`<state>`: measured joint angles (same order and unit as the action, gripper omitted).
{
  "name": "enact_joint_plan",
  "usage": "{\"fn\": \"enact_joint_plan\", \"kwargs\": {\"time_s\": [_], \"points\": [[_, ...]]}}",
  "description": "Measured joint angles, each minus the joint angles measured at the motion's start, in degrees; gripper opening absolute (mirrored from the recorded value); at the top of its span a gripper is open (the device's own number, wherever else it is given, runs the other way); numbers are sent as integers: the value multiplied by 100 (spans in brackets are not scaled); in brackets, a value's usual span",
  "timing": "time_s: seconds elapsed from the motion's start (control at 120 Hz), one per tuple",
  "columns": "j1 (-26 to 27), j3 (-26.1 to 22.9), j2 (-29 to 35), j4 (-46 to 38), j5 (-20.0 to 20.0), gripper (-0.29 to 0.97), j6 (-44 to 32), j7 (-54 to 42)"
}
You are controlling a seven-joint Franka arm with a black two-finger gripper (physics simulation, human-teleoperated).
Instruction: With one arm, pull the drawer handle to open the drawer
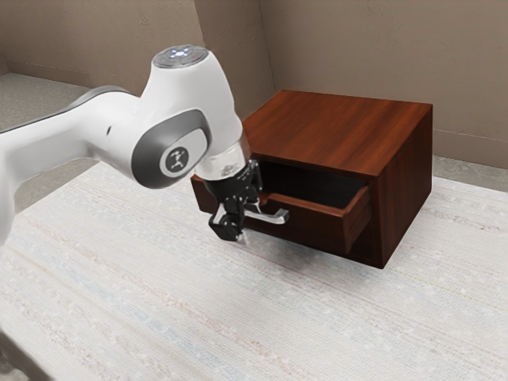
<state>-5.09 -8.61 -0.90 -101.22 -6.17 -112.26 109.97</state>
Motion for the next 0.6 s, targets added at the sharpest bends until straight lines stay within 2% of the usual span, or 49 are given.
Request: {"fn": "enact_joint_plan", "kwargs": {"time_s": [0.6], "points": [[-6, -4, 1032, -1104, 183, 36, -18, 47]]}}
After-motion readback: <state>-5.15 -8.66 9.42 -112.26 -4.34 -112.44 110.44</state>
